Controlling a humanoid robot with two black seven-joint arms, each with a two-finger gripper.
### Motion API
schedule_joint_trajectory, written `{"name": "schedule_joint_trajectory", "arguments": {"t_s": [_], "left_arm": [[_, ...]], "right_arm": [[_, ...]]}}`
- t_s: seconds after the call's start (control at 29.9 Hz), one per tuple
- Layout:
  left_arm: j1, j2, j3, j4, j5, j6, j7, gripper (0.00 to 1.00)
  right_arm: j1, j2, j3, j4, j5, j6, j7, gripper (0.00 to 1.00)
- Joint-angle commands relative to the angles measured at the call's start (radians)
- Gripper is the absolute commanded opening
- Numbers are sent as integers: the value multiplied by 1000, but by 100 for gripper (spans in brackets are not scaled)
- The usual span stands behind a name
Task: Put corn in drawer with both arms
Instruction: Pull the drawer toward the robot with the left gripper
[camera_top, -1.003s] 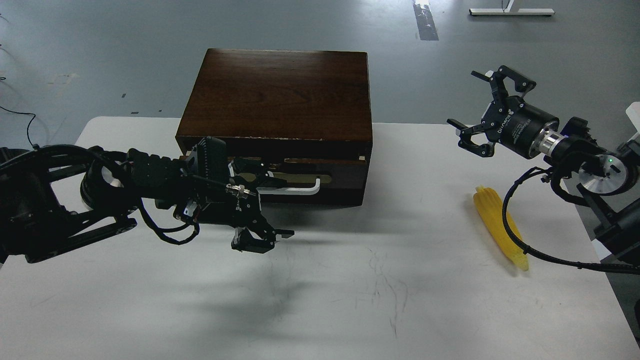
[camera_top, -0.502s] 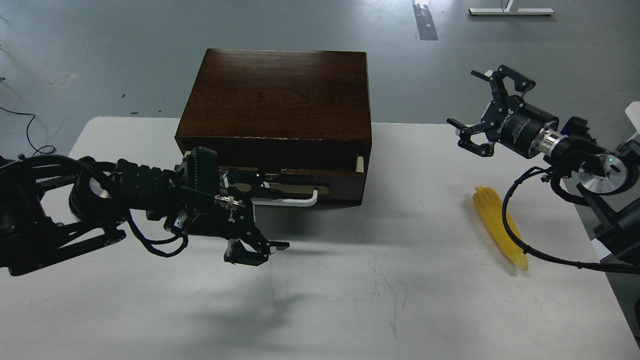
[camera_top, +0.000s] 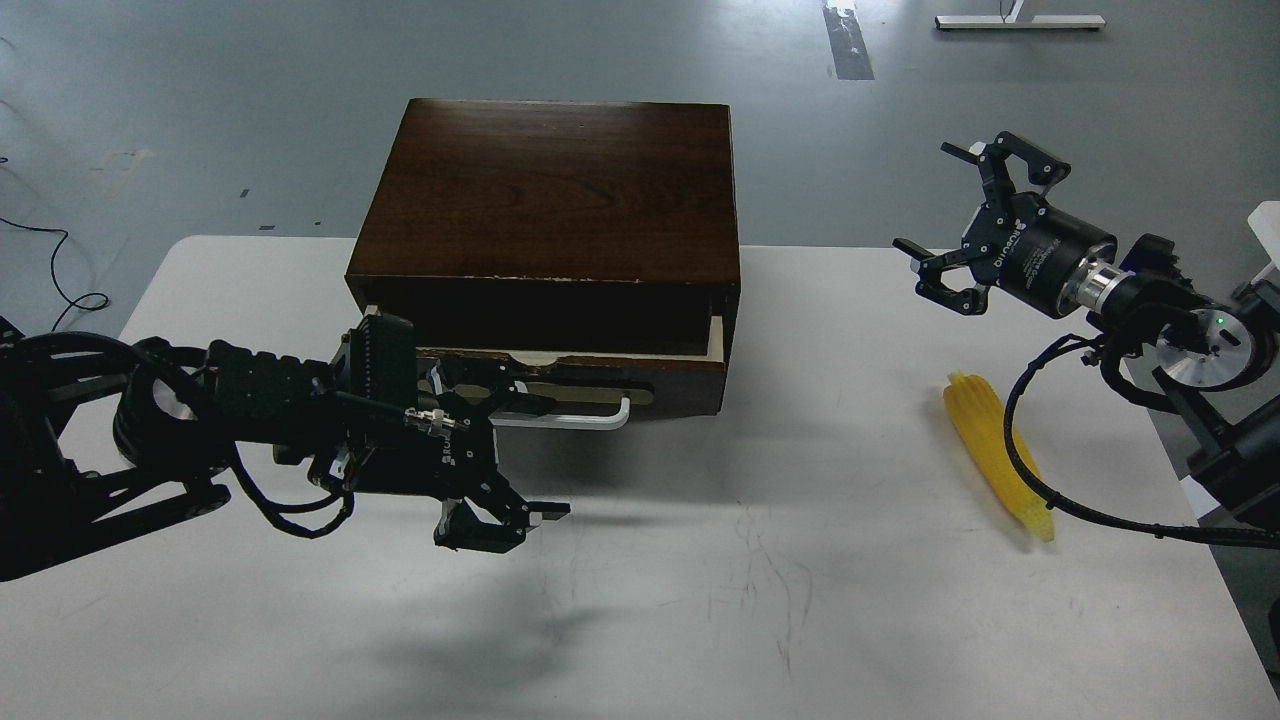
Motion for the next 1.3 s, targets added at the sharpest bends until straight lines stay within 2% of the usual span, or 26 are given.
{"name": "schedule_joint_trajectory", "arguments": {"t_s": [0.0, 1.27], "left_arm": [[8, 4, 0, -16, 0, -1, 0, 98], [66, 84, -6, -139, 0, -1, 0, 98]], "right_arm": [[-2, 0, 0, 0, 0, 0, -1, 100], [2, -2, 0, 1, 0, 0, -1, 100]]}}
